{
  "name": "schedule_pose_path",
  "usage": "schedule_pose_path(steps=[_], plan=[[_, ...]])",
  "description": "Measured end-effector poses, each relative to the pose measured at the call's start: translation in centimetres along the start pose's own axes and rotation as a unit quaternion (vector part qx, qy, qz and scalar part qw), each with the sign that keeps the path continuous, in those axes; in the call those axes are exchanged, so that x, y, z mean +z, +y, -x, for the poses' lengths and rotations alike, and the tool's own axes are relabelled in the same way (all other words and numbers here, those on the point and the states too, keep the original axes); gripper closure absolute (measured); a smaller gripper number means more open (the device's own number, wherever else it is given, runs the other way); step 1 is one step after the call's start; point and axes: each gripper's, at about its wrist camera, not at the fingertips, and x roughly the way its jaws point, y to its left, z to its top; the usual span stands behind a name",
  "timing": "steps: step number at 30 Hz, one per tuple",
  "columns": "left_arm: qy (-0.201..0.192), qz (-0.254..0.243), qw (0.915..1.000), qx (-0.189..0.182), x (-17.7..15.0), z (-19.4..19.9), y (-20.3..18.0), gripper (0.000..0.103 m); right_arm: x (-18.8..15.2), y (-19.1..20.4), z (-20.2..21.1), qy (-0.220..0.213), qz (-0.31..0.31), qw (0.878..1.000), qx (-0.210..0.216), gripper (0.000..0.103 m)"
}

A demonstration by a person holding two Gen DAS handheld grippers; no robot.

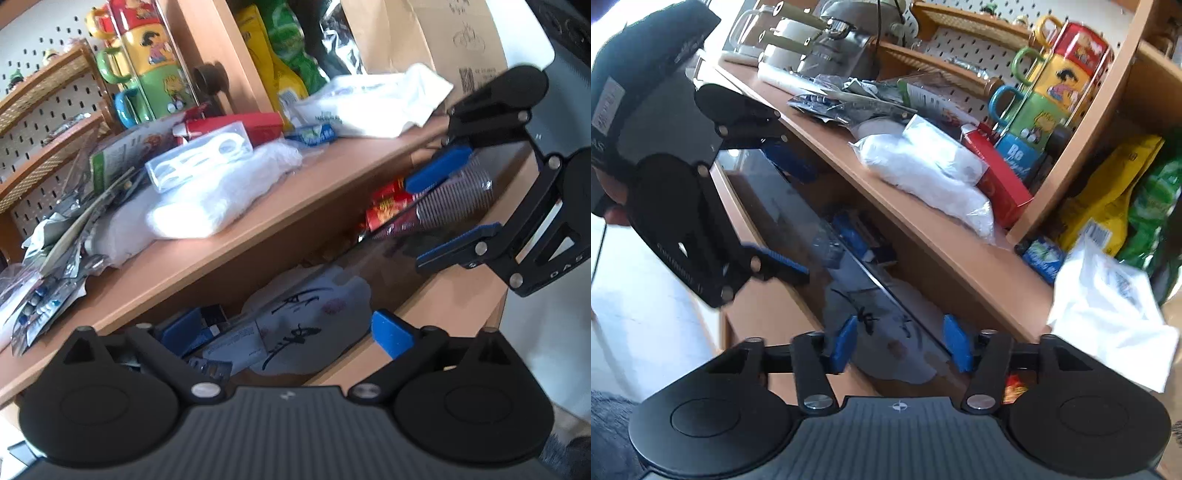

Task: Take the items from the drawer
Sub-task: 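Lower both tools down into the open drawer over the papers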

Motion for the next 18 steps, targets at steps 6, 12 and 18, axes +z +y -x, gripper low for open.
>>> schedule_pose_path(steps=[6, 12, 18], plan=[[-0.019, -0.016, 0.9997, 0.001, -0.3, 1.5, -1.3, 0.02, -0.4, 1.1, 1.3, 0.0, -0.001, 1.0, -0.001, 0.054], [-0.023, -0.031, 0.9992, -0.01, -1.1, 3.9, -2.5, 0.022, -0.9, 2.4, 3.7, -0.002, 0.01, 1.0, 0.006, 0.055], [-0.017, -0.036, 0.9987, -0.033, -1.9, 6.9, -3.4, 0.022, -1.2, 3.9, 6.5, 0.004, 0.015, 1.0, 0.023, 0.059]])
